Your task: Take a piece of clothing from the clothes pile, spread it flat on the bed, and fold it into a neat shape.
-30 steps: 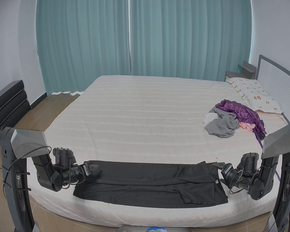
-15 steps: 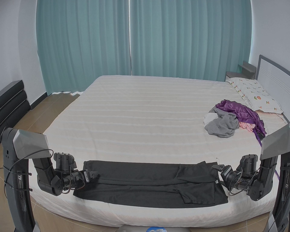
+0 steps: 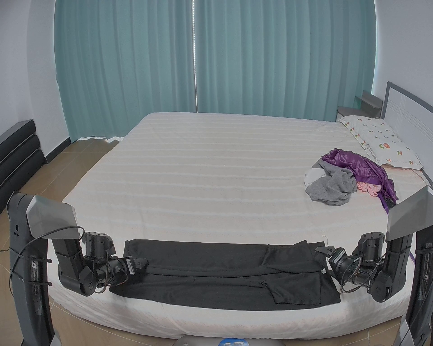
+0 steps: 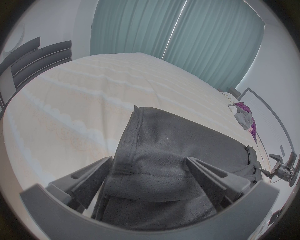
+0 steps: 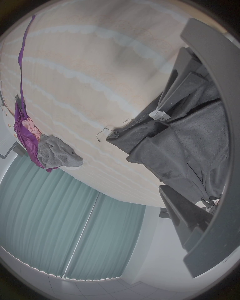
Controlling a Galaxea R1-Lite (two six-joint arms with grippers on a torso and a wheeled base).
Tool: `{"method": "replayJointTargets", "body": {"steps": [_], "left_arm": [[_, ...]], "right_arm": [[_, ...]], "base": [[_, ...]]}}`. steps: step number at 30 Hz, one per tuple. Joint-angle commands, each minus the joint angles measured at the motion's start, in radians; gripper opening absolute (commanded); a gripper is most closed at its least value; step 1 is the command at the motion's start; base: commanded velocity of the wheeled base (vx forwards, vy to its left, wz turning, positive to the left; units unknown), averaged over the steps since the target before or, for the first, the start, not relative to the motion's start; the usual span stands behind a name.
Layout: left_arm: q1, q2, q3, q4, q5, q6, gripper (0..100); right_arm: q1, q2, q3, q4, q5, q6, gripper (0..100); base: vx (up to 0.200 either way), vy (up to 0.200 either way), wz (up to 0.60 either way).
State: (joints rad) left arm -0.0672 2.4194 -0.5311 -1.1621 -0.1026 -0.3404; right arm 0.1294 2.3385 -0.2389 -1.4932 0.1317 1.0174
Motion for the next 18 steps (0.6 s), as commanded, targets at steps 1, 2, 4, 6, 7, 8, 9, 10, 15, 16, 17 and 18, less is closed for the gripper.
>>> {"method": "replayJointTargets", "body": {"steps": [1, 2, 4, 6, 7, 8, 9, 10, 15, 16, 17, 18], "left_arm": [[-0.005, 0.004, 0.005, 0.002, 0.0, -0.005, 0], [-0.005, 0.006, 0.005, 0.002, 0.0, -0.005, 0], [-0.006, 0.006, 0.005, 0.002, 0.0, -0.005, 0], [-0.008, 0.006, 0.003, 0.001, 0.0, -0.008, 0], [-0.008, 0.004, 0.003, 0.001, 0.001, -0.008, 0], [-0.006, 0.001, 0.005, 0.001, 0.001, -0.009, 0], [-0.006, 0.001, 0.006, 0.001, 0.001, -0.009, 0], [-0.006, 0.001, 0.013, -0.001, 0.001, -0.009, 0], [-0.006, -0.002, 0.013, -0.024, 0.001, -0.031, 0], [-0.006, -0.002, 0.013, -0.036, 0.001, -0.045, 0], [-0.006, -0.002, 0.014, -0.048, 0.003, -0.057, 0], [-0.008, -0.003, 0.017, -0.065, 0.004, -0.066, 0]], "right_arm": [[0.001, 0.01, 0.004, -0.001, 0.002, 0.0, 100], [0.001, 0.01, 0.004, -0.001, 0.002, 0.0, 100], [0.001, 0.01, 0.004, -0.001, 0.0, 0.0, 100], [0.001, 0.01, 0.004, -0.001, 0.0, 0.0, 100], [0.001, 0.01, 0.004, -0.001, 0.0, 0.0, 100], [0.001, 0.01, 0.004, -0.001, 0.0, 0.0, 100], [0.001, 0.01, 0.004, -0.001, 0.002, 0.0, 100], [0.001, 0.01, 0.004, -0.001, 0.002, 0.0, 100], [-0.001, 0.01, 0.003, -0.001, 0.002, 0.0, 100], [-0.001, 0.01, 0.003, -0.001, 0.002, 0.001, 100], [-0.002, 0.008, 0.004, -0.001, 0.002, 0.001, 100], [-0.004, 0.01, 0.004, -0.001, 0.002, 0.0, 100]], "base": [[0.0, 0.0, 0.0], [0.0, 0.0, 0.0], [0.0, 0.0, 0.0], [0.0, 0.0, 0.0], [0.0, 0.0, 0.0], [0.0, 0.0, 0.0], [0.0, 0.0, 0.0], [0.0, 0.0, 0.0], [0.0, 0.0, 0.0], [0.0, 0.0, 0.0], [0.0, 0.0, 0.0], [0.0, 0.0, 0.0]]}}
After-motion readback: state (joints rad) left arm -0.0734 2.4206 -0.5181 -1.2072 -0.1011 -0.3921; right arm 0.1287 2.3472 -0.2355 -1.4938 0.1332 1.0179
